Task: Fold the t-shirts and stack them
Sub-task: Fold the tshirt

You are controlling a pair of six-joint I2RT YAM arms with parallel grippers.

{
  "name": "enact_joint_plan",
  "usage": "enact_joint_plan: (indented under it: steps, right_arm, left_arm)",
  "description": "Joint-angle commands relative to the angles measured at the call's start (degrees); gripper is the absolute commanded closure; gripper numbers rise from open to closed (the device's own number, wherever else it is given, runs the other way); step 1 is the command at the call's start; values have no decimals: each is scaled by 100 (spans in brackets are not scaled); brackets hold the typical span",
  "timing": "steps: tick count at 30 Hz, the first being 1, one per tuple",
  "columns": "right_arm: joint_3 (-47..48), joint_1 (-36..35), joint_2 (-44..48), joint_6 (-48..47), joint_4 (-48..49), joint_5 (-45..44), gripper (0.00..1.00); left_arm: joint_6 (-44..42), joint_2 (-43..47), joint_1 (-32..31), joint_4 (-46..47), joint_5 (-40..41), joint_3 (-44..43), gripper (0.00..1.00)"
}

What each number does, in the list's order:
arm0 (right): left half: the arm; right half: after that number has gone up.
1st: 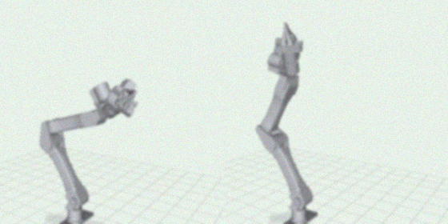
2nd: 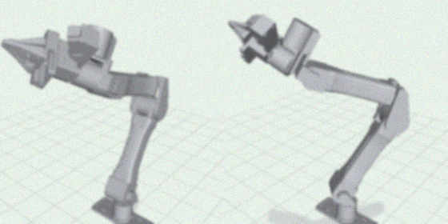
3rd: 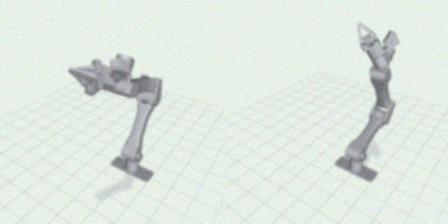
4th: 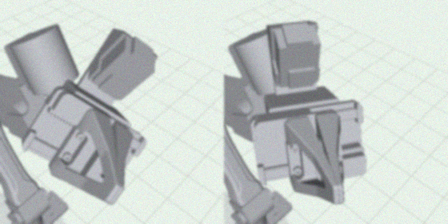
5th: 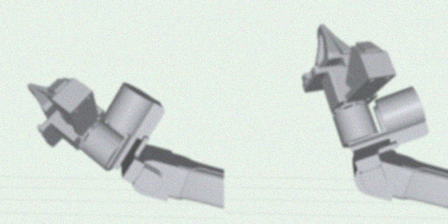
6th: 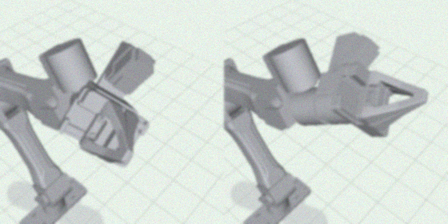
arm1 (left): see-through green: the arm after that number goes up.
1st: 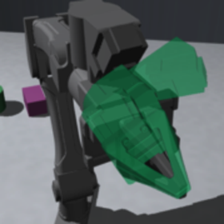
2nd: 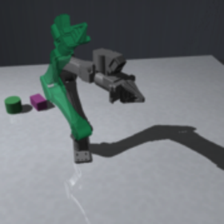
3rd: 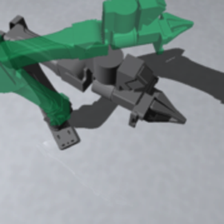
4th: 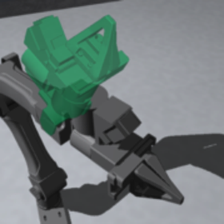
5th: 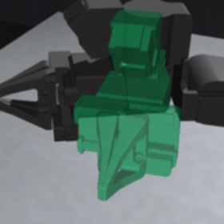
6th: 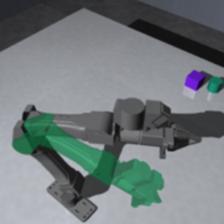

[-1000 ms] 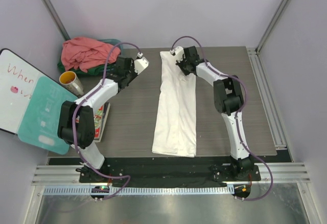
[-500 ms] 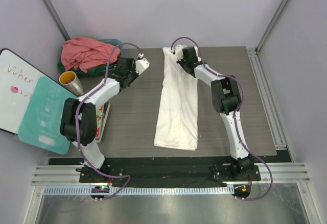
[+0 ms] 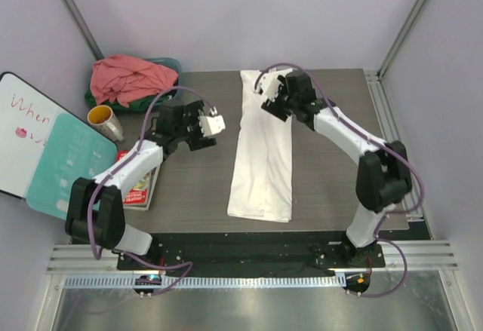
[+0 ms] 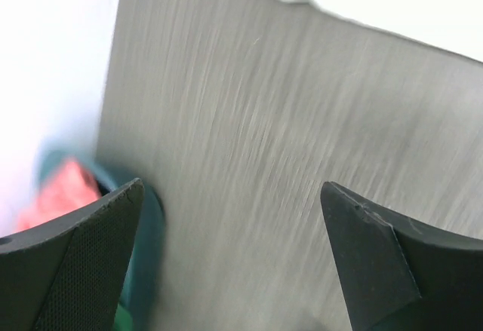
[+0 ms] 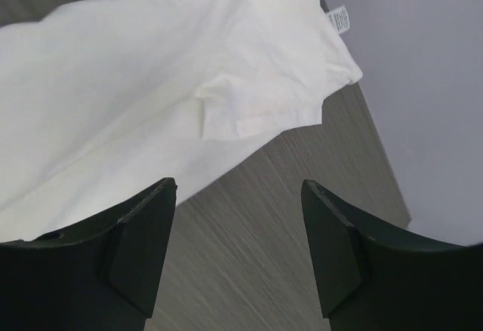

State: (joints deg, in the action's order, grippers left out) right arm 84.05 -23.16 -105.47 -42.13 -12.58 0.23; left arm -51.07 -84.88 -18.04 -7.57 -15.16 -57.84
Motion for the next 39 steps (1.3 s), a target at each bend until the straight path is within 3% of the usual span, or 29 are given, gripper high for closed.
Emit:
enact_joint_plan:
  steps: [1,7,14,21,27,32,39]
  right_arm:
    - [-942,-276,1220,-1578,-956,856,26]
    - [-1654,-891,2161,-2114,-1484,847,25]
    - [-2954,-1384,3321,-2335,-1203,953,25]
    - [-4237,-1420,5025,-2352,-1449,803,25]
    - [-5512,-1446,6546,-3590,-1888,1242,25]
    - [-6129,-1446,6961,-4855,-2143,1769,25]
    - [-5961,-1446,6408,-5392,-2881,2938,27]
  left_arm:
    - [-2256,454,-24,467,-1804,615,0]
    - [-2855,780,-111,467,-2738,1047,0]
    - [-3172,1658,-647,152,-2264,1767,0]
    - [-3936,2484,-701,-535,-2228,2505,0]
    - [-4586,3021,-701,-570,-2667,3261,0]
    - [-5298,2846,-701,-701,-3430,3552,0]
    - [-6976,1530,-701,-1562,-4336,3087,0]
